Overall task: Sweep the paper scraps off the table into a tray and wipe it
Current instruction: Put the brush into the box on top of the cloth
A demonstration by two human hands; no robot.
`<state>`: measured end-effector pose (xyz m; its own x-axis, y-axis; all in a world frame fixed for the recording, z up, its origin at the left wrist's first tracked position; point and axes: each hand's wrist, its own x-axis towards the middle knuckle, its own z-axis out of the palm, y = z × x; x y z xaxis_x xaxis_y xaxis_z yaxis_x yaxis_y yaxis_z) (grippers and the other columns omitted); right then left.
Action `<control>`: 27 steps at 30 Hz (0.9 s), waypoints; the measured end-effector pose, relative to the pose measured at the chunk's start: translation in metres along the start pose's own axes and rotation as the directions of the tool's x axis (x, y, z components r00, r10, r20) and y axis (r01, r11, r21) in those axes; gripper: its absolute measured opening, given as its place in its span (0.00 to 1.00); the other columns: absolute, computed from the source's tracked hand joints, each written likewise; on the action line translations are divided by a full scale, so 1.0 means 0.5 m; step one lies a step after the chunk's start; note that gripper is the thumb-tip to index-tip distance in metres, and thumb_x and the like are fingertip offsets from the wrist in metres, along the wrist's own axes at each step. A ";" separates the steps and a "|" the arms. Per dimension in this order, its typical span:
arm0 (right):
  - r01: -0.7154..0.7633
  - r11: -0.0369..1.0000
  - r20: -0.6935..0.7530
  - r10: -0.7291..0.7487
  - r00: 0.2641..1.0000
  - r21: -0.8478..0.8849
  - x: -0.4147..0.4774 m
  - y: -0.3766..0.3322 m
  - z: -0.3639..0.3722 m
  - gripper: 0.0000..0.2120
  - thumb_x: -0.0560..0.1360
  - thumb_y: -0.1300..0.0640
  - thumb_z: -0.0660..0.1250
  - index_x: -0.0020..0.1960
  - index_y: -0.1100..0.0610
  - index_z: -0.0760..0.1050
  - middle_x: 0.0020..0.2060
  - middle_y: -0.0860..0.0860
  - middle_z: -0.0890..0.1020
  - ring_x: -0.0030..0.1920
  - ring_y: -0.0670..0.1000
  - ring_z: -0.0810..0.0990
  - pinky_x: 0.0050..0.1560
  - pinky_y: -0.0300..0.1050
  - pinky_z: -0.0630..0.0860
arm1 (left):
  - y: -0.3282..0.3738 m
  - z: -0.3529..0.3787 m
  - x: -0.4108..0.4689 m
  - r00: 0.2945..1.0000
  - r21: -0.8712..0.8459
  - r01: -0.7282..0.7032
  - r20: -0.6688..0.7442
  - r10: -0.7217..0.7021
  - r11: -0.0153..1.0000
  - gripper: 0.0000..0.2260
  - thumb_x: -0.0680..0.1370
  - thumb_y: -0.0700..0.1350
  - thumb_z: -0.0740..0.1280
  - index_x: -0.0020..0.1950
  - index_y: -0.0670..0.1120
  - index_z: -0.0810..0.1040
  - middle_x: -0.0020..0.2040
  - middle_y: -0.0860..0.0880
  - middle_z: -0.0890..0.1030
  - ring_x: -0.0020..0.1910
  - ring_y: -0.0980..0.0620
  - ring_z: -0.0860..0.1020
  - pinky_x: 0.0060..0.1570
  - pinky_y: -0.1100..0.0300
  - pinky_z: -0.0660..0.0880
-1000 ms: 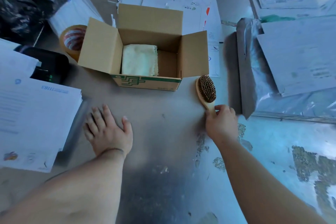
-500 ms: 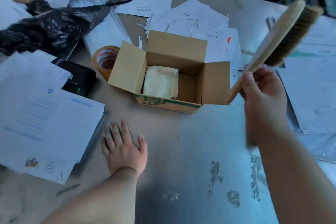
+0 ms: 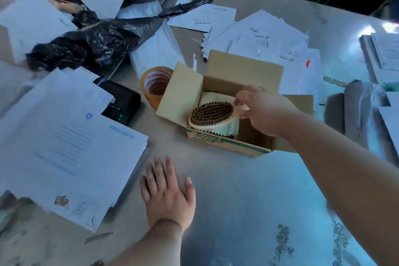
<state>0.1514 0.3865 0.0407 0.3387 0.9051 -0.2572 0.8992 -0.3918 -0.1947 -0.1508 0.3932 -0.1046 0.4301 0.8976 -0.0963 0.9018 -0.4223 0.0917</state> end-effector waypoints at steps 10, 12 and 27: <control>-0.011 0.993 0.070 0.019 0.997 -0.116 0.032 -0.009 0.033 0.15 0.78 0.61 0.66 0.63 0.49 0.73 0.60 0.48 0.75 0.60 0.53 0.75 0.52 0.53 0.78 | 0.001 0.001 0.000 1.000 0.007 -0.003 -0.010 0.003 1.000 0.35 0.77 0.59 0.55 0.80 0.41 0.67 0.80 0.37 0.66 0.79 0.35 0.63 0.77 0.36 0.57; -0.016 0.993 0.087 0.027 0.996 -0.117 0.039 -0.008 0.037 0.16 0.78 0.62 0.65 0.63 0.49 0.73 0.60 0.48 0.75 0.60 0.54 0.75 0.51 0.52 0.77 | 0.000 0.003 0.000 1.000 0.009 -0.008 -0.020 0.008 1.000 0.35 0.78 0.59 0.55 0.80 0.41 0.67 0.80 0.37 0.66 0.79 0.35 0.63 0.77 0.36 0.57; -0.130 0.985 0.073 0.139 0.988 -0.113 0.034 -0.012 0.083 0.13 0.79 0.59 0.62 0.60 0.47 0.79 0.59 0.50 0.79 0.57 0.56 0.78 0.53 0.51 0.77 | -0.004 0.013 0.002 0.999 0.014 0.015 -0.046 -0.014 1.000 0.35 0.78 0.60 0.55 0.81 0.44 0.67 0.80 0.40 0.66 0.79 0.38 0.63 0.78 0.38 0.57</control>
<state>0.1400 0.3972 -0.0019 0.4388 0.8275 -0.3503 0.8732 -0.4847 -0.0512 -0.1521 0.3941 -0.1113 0.4150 0.9083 -0.0521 0.9086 -0.4107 0.0765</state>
